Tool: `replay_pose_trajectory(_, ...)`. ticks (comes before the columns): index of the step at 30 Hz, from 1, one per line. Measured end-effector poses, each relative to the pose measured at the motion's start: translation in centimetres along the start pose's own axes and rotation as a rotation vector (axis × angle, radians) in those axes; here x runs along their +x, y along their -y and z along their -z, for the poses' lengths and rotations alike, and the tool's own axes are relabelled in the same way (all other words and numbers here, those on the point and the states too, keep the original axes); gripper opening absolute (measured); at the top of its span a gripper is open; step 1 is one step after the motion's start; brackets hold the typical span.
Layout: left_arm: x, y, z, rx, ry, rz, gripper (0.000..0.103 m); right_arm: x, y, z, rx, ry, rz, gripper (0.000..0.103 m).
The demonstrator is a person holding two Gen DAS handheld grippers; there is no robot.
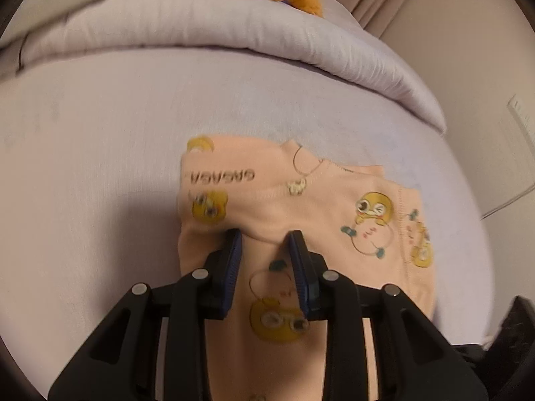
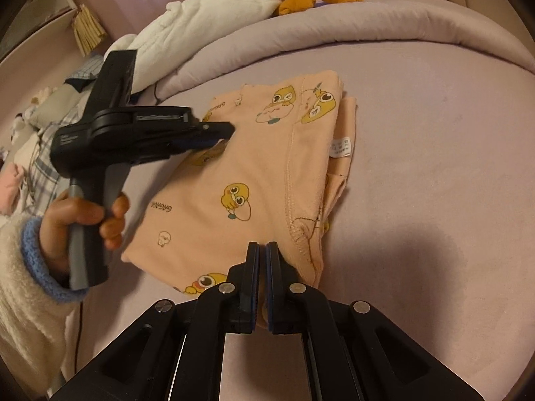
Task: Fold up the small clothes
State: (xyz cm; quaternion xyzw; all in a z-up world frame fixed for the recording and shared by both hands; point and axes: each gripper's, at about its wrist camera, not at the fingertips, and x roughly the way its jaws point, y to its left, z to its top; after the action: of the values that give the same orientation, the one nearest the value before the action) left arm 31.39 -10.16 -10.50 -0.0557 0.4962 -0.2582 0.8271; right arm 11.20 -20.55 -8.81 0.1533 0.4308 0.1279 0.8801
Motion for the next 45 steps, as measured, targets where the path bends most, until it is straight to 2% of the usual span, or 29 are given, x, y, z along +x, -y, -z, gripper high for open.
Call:
replay_pose_trajectory(2,-0.2,-0.1,-0.3,-0.012,0.004,0.000,0.038,-0.5,0.2,0.3,0.024,0.003,-0.019,0.000)
replay_pose_trajectory(5,-1.6,-1.7,0.1,-0.098,0.028,0.068,0.048,-1.7,0.4,0.7,0.049,0.007,-0.036,0.000)
replay_pose_trajectory(6,-2.2,-2.0,0.4,-0.112,0.038,0.075,0.054,-2.1,0.4,0.7,0.047,0.019,-0.043,0.005)
replay_pose_trajectory(7,-3.0,-2.6,0.9,-0.121,0.048,0.087,0.055,-3.0,0.5,0.8,0.057,0.041,-0.069,0.017)
replay_pose_trajectory(8,-3.7,-2.9,1.4,-0.125,0.054,0.098,0.056,-3.6,0.9,0.7,0.072,0.053,-0.095,0.026)
replay_pose_trajectory(9,-4.4,-3.5,2.1,-0.130,0.053,0.104,0.057,-4.2,1.3,0.7,0.093,0.068,-0.125,0.042)
replay_pose_trajectory(10,-5.0,-4.1,2.8,-0.140,0.044,0.110,0.058,-4.8,1.7,0.7,0.119,0.088,-0.145,0.054)
replay_pose_trajectory(12,-5.8,-5.8,4.6,-0.190,0.005,0.158,0.059,-5.6,2.5,0.6,0.162,0.117,-0.127,0.063)
replay_pose_trajectory(15,-6.0,-7.3,7.0,-0.255,-0.062,0.252,0.059,-5.4,4.5,0.2,0.260,0.116,-0.154,0.064)
replay_pose_trajectory(19,-6.7,-8.0,9.3,-0.316,-0.103,0.380,0.059,-3.3,6.4,-0.1,0.393,0.054,-0.229,0.064)
replay_pose_trajectory(22,-6.3,-7.2,9.6,-0.331,-0.151,0.465,0.059,-0.9,7.3,-0.8,0.475,-0.001,-0.272,0.064)
replay_pose_trajectory(25,-5.4,-5.7,9.7,-0.279,-0.176,0.452,0.059,0.6,7.7,-1.4,0.518,-0.027,-0.306,0.064)
replay_pose_trajectory(28,-4.9,-5.1,9.2,-0.284,-0.177,0.471,0.059,1.6,7.6,-2.4,0.534,-0.039,-0.335,0.064)
replay_pose_trajectory(33,-3.8,-5.0,8.4,-0.324,-0.179,0.497,0.059,2.8,6.3,-3.7,0.457,-0.064,-0.305,0.064)
replay_pose_trajectory(35,-2.9,-4.7,7.5,-0.336,-0.177,0.498,0.059,3.3,5.6,-3.9,0.419,-0.062,-0.278,0.061)
replay_pose_trajectory(37,-2.7,-4.2,7.1,-0.328,-0.171,0.482,0.059,3.5,5.6,-3.9,0.407,-0.055,-0.264,0.053)
replay_pose_trajectory(38,-2.7,-3.9,7.1,-0.316,-0.166,0.469,0.057,3.8,5.8,-4.0,0.405,-0.055,-0.259,0.050)
replay_pose_trajectory(40,-3.0,-3.2,7.2,-0.268,-0.152,0.406,0.047,3.9,6.0,-4.1,0.395,-0.055,-0.244,0.038)
replay_pose_trajectory(45,-2.9,-3.3,7.4,-0.268,-0.142,0.338,0.031,3.2,4.8,-4.0,0.328,-0.023,-0.191,0.028)
